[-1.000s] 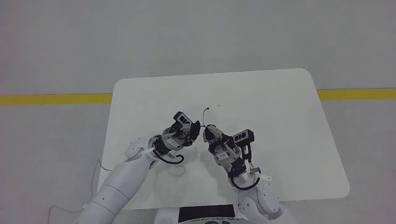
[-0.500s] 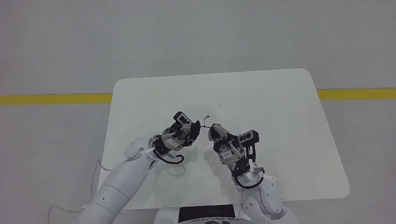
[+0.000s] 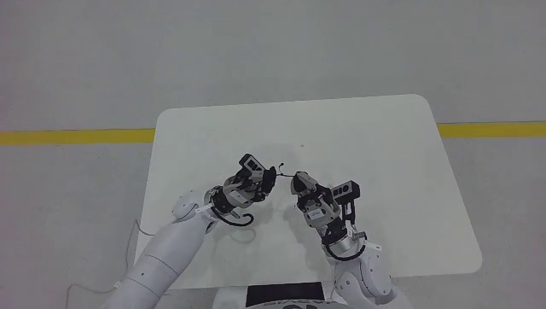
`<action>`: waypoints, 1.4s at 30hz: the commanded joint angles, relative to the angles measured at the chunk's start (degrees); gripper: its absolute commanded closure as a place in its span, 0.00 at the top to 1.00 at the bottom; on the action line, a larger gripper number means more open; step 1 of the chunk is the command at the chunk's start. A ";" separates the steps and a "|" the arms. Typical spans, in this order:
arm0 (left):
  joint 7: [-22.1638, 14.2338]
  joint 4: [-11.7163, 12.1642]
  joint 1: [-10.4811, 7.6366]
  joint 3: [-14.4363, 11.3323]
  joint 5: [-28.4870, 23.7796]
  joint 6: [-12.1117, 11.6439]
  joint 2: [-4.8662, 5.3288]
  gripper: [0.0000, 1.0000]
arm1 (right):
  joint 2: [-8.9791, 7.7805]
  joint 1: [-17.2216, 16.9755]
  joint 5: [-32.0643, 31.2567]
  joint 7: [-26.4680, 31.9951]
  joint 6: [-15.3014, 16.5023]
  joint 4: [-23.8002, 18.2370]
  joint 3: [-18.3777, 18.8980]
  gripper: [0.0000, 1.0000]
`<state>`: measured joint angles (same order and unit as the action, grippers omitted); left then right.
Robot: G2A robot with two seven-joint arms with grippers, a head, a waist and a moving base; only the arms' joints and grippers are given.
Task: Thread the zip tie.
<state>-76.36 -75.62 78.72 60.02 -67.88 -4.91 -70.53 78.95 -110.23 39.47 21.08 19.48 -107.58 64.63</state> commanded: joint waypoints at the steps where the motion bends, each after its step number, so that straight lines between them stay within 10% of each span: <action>1: 0.00 0.00 0.00 0.00 0.00 0.00 0.00 0.00 | 0.03 -0.06 -0.03 0.00 0.00 0.08 0.13 0.00; 42: 0.00 0.00 0.00 0.00 0.00 0.00 0.00 0.00 | 0.55 -0.84 -0.01 -0.78 0.00 1.14 2.37 0.00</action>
<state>-76.36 -75.62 78.72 60.02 -67.88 -4.91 -70.53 79.49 -111.04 39.41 20.37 19.48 -106.45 66.92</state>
